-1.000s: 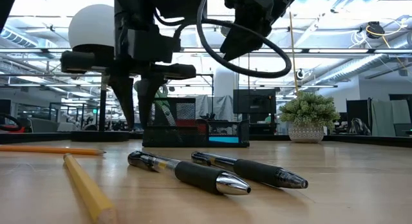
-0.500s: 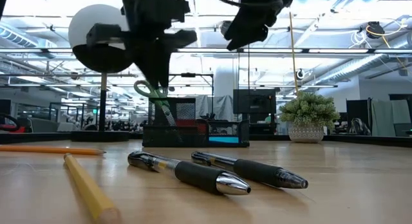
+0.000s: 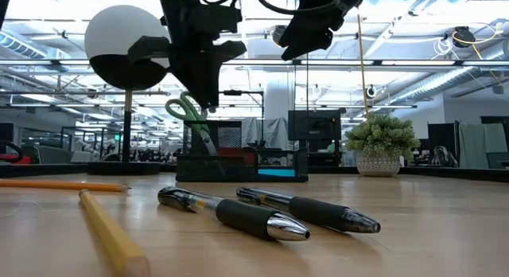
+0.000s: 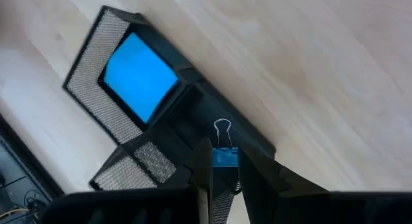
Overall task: Pick and place office supplies into organizer
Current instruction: Put the blue binder clip into the black desk organizer
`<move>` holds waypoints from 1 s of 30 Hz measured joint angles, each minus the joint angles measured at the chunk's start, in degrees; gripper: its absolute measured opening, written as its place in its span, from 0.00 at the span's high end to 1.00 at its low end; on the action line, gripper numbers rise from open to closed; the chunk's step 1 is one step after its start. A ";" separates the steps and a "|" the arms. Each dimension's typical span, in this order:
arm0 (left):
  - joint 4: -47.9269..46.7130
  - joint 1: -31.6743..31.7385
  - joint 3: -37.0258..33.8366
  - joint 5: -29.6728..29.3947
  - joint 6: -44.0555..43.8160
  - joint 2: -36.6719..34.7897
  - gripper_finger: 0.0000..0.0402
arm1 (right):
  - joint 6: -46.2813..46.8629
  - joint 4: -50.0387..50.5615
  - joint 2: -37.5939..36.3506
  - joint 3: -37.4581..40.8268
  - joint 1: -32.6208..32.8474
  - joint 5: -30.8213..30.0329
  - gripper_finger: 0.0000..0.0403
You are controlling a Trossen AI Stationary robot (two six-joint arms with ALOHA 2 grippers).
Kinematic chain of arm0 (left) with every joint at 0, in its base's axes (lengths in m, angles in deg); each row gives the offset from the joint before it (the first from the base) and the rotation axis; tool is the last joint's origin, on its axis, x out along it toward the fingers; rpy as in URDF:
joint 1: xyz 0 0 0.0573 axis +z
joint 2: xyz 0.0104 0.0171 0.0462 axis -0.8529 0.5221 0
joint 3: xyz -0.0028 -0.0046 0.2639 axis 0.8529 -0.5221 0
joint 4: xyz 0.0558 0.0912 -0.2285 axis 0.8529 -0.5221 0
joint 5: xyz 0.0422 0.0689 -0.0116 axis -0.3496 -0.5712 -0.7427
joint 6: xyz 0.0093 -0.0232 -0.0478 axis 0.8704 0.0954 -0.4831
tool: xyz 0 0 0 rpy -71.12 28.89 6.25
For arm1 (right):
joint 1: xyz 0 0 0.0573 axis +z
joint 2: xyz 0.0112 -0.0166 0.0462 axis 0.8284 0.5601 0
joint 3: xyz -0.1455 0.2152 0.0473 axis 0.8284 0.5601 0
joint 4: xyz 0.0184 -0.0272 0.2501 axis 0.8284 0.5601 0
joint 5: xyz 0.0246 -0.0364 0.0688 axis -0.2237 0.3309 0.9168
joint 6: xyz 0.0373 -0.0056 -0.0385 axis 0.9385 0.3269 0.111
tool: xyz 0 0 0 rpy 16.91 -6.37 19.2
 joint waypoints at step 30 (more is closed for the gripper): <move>-0.20 8.50 0.00 3.06 2.62 -0.02 0.88 | -0.48 0.00 0.02 0.07 0.00 0.04 0.37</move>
